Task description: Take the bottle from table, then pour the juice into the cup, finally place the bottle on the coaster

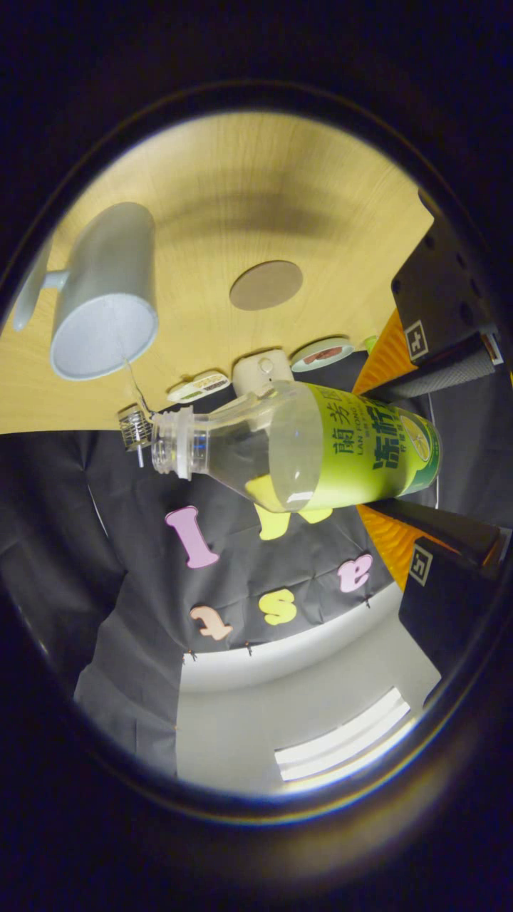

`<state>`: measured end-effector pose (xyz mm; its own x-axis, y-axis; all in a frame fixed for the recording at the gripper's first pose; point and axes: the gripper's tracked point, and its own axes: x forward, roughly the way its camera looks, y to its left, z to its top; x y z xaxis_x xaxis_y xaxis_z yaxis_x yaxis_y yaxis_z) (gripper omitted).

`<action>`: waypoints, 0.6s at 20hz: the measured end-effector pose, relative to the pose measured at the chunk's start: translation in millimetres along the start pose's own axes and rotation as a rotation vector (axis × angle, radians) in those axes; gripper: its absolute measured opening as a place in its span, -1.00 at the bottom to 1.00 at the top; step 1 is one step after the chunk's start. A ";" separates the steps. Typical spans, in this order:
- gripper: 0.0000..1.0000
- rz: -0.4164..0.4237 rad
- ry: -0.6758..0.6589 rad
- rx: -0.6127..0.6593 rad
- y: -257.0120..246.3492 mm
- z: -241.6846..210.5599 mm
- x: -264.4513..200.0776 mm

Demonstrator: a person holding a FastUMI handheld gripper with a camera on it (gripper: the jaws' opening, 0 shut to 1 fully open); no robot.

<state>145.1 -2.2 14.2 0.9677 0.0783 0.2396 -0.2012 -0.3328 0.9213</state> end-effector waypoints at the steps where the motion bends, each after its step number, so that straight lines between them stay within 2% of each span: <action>1: 0.55 0.002 -0.001 0.003 0.2 1.2 -0.1; 12: 0.55 0.033 -0.005 0.040 7.0 4.7 6.2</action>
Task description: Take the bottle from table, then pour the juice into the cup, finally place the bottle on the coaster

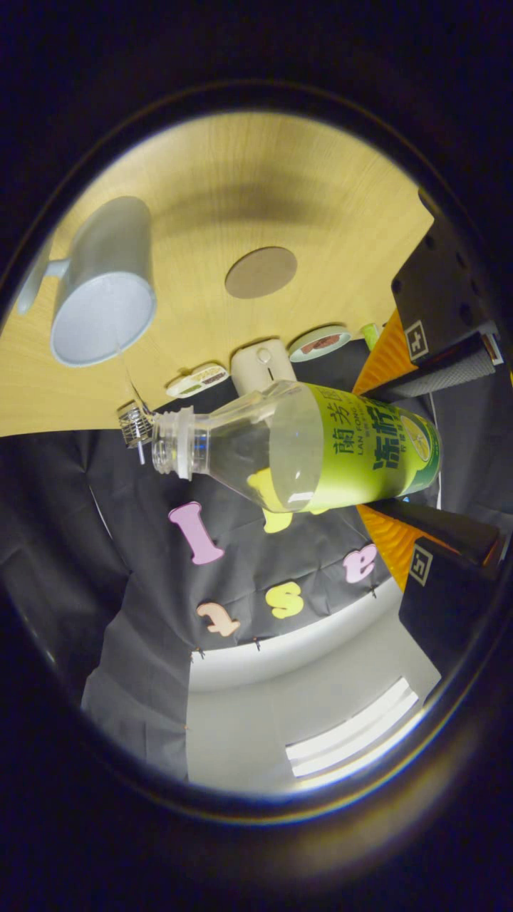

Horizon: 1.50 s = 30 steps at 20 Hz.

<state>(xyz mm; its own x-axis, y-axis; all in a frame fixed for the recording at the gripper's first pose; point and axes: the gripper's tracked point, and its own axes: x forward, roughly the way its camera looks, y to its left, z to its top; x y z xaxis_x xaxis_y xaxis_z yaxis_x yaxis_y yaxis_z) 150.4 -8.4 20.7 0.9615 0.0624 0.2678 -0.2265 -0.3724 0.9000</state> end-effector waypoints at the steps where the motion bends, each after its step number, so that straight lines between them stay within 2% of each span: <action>1: 0.56 0.001 0.000 0.007 0.7 -0.3 0.5; 19: 0.55 0.049 -0.013 0.127 20.2 2.9 3.8; 25: 0.55 0.121 -0.043 0.211 37.4 11.3 2.7; 30: 0.55 0.129 -0.058 0.228 41.1 13.1 9.0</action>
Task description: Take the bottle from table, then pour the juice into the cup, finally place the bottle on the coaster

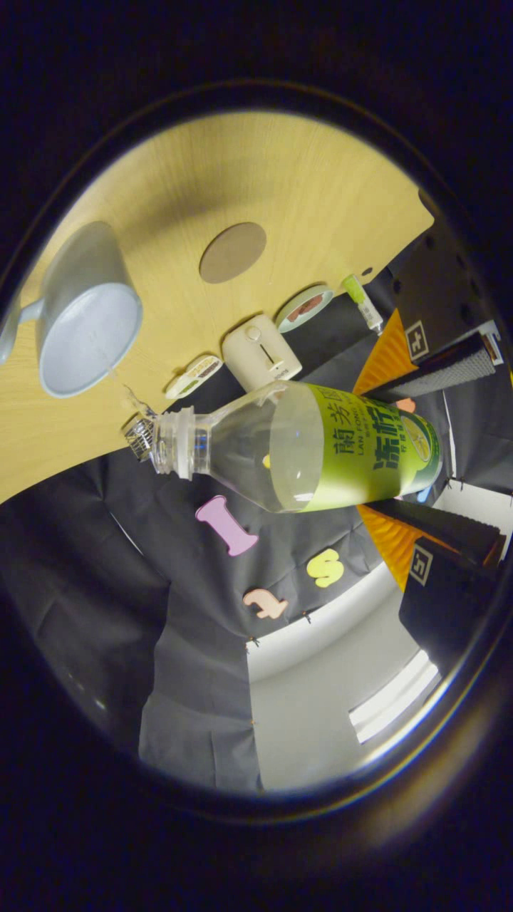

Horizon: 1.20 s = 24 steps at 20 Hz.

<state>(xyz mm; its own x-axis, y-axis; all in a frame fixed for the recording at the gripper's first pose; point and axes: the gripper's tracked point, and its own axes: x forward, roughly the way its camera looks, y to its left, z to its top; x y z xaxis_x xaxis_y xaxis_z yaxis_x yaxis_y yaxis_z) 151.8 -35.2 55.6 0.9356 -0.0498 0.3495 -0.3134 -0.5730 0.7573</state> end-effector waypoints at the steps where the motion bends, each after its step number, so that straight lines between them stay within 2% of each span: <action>1: 0.55 0.001 0.001 0.003 -0.1 0.3 -0.3; 4: 0.55 0.014 0.000 0.016 1.9 1.4 5.0; 8: 0.55 0.074 -0.009 0.078 12.7 3.1 4.2; 15: 0.55 0.071 -0.011 0.064 11.2 1.6 5.1; 24: 0.55 -0.010 0.014 -0.100 -5.0 -1.3 -0.3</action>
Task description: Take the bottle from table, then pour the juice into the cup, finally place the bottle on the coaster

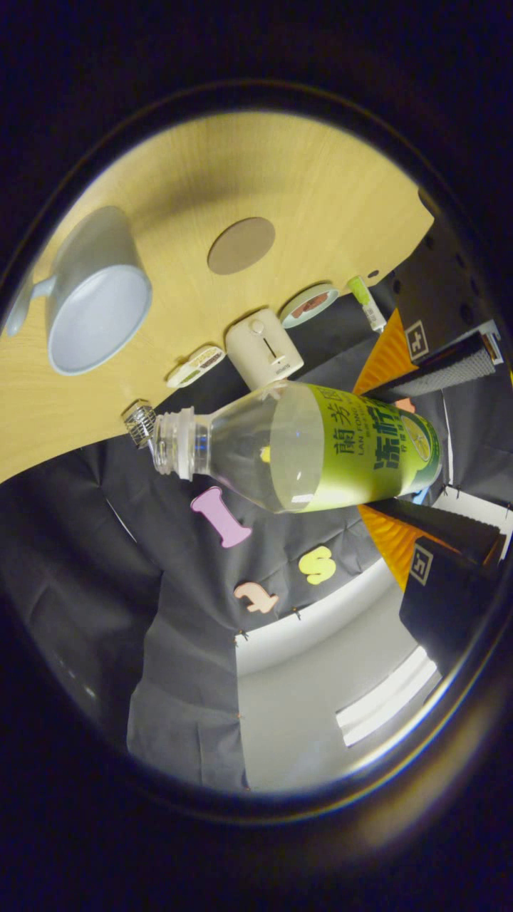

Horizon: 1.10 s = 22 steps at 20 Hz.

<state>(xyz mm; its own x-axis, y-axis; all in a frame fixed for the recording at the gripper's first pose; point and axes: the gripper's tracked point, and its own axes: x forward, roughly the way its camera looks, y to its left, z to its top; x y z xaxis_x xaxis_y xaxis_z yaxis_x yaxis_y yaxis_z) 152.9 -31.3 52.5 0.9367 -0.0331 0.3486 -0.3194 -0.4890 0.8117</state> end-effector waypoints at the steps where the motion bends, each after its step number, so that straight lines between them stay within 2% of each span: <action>1: 0.55 -0.040 0.008 -0.046 -6.7 -0.1 -1.2; 4: 0.55 -0.187 0.053 -0.245 -27.4 -1.4 -10.9; 9: 0.56 -0.205 0.092 -0.421 -16.2 -1.2 -18.2; 13: 0.56 -0.295 0.149 -0.716 -29.7 -2.1 -38.0; 17: 0.56 -0.374 0.200 -0.957 -35.7 -4.7 -50.5; 22: 0.57 -0.487 0.198 -1.302 -38.4 0.7 -59.8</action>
<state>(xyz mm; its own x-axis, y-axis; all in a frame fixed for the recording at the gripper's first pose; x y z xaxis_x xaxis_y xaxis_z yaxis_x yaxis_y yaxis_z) 109.2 -11.2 0.2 0.9898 0.0787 -0.1187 0.0226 0.7360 0.6766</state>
